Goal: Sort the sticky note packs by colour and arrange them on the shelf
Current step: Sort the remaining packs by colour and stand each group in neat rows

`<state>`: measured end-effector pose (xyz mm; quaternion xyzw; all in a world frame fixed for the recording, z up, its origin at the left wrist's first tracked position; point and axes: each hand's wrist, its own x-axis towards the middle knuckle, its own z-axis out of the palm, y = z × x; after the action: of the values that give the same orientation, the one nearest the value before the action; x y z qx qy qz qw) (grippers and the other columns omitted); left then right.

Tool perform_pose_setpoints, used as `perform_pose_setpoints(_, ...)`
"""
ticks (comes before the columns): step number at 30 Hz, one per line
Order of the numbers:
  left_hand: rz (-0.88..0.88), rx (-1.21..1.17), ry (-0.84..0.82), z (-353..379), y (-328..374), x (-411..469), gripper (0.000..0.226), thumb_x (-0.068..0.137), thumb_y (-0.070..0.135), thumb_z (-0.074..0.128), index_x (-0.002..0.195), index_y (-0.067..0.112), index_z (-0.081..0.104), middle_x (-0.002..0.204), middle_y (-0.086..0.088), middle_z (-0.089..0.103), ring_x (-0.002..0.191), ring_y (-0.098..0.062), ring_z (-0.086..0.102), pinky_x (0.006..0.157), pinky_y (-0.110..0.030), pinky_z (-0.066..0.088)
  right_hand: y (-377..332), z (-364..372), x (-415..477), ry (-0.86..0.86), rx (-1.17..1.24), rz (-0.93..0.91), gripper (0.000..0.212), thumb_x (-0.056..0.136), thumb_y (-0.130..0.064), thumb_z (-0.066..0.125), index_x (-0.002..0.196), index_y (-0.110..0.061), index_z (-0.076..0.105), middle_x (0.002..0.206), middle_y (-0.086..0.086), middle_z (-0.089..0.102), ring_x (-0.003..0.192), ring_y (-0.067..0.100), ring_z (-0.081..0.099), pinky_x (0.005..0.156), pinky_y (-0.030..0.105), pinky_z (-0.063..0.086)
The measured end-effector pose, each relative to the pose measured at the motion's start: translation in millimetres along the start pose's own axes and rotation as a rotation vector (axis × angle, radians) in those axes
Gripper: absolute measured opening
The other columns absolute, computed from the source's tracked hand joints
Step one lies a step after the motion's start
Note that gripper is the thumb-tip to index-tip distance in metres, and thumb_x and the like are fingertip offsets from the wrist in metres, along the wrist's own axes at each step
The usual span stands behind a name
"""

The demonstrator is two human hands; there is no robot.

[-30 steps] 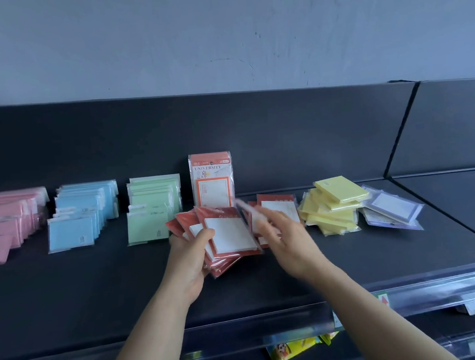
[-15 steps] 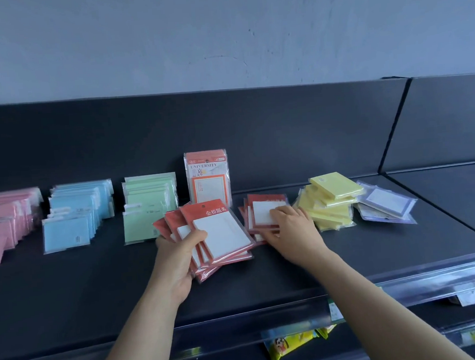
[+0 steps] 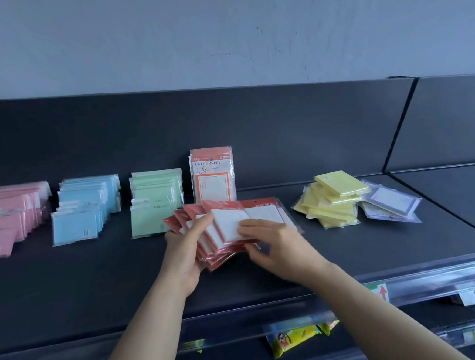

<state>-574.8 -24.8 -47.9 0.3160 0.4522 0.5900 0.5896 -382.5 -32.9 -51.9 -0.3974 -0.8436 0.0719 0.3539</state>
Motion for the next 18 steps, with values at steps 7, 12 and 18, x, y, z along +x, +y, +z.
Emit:
perform_pose_setpoints(7, 0.016, 0.030, 0.065, -8.6, -7.5, 6.8, 0.067, 0.071, 0.009, 0.082, 0.130, 0.009, 0.050, 0.110, -0.007, 0.072, 0.092, -0.023, 0.072, 0.063, -0.034, 0.057, 11.0, -8.3, 11.6, -0.017, -0.102, 0.444, 0.055, 0.092, -0.030, 0.057, 0.142, -0.011, 0.041, 0.146, 0.003, 0.043, 0.139, 0.020, 0.033, 0.114, 0.027, 0.025)
perform_pose_setpoints(12, -0.002, 0.054, 0.011, -21.9, 0.0, 7.0, 0.067, 0.072, 0.011, 0.081, 0.132, 0.012, 0.049, 0.111, -0.005, 0.072, 0.093, -0.022, 0.072, 0.063, -0.034, 0.058, 17.8, 4.0, 25.6, -0.158, -0.308, 0.808, 0.083, 0.083, -0.065, 0.051, 0.143, -0.010, 0.032, 0.142, 0.015, 0.040, 0.136, 0.034, 0.029, 0.112, 0.044, 0.025)
perform_pose_setpoints(18, 0.000, 0.082, -0.039, -26.0, 1.8, 4.3, 0.065, 0.073, 0.008, 0.080, 0.131, 0.014, 0.050, 0.109, -0.004, 0.072, 0.094, -0.022, 0.072, 0.071, -0.038, 0.058, 13.5, -3.6, 41.4, -0.187, -0.226, 0.950, 0.089, 0.069, -0.057, 0.074, 0.135, -0.013, 0.033, 0.133, 0.015, 0.041, 0.125, 0.034, 0.039, 0.101, 0.042, 0.037)
